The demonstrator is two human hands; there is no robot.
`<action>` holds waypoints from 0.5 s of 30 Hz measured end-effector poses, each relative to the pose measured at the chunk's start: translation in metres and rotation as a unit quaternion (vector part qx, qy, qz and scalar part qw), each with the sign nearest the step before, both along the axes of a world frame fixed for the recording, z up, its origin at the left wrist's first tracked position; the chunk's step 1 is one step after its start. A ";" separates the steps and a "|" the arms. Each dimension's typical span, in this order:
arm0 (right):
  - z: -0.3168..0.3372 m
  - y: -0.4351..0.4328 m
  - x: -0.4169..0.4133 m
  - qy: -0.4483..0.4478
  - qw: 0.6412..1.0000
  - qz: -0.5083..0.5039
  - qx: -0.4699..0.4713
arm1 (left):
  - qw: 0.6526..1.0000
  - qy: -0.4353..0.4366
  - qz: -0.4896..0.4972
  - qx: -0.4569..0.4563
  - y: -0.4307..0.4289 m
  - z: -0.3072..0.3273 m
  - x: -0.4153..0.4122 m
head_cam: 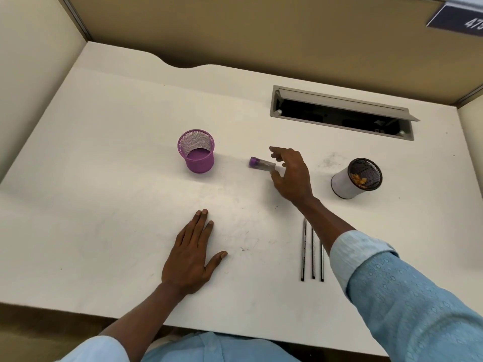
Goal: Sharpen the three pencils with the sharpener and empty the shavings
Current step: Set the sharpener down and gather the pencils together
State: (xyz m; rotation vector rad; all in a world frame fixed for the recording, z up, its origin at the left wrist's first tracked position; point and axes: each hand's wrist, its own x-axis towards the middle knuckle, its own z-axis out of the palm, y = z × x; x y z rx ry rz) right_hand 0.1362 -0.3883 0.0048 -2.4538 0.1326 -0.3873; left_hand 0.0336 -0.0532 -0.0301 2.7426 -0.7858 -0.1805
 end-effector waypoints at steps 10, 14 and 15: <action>0.033 -0.022 -0.096 0.021 0.958 -0.215 0.188 | 0.994 0.023 0.088 -0.052 -0.040 0.015 -0.002; 0.033 -0.033 -0.137 0.109 0.907 -0.332 0.234 | 0.973 0.091 0.131 -0.165 -0.095 0.036 -0.011; 0.032 -0.035 -0.146 0.136 0.890 -0.358 0.248 | 0.956 0.137 0.159 -0.206 -0.110 0.041 -0.014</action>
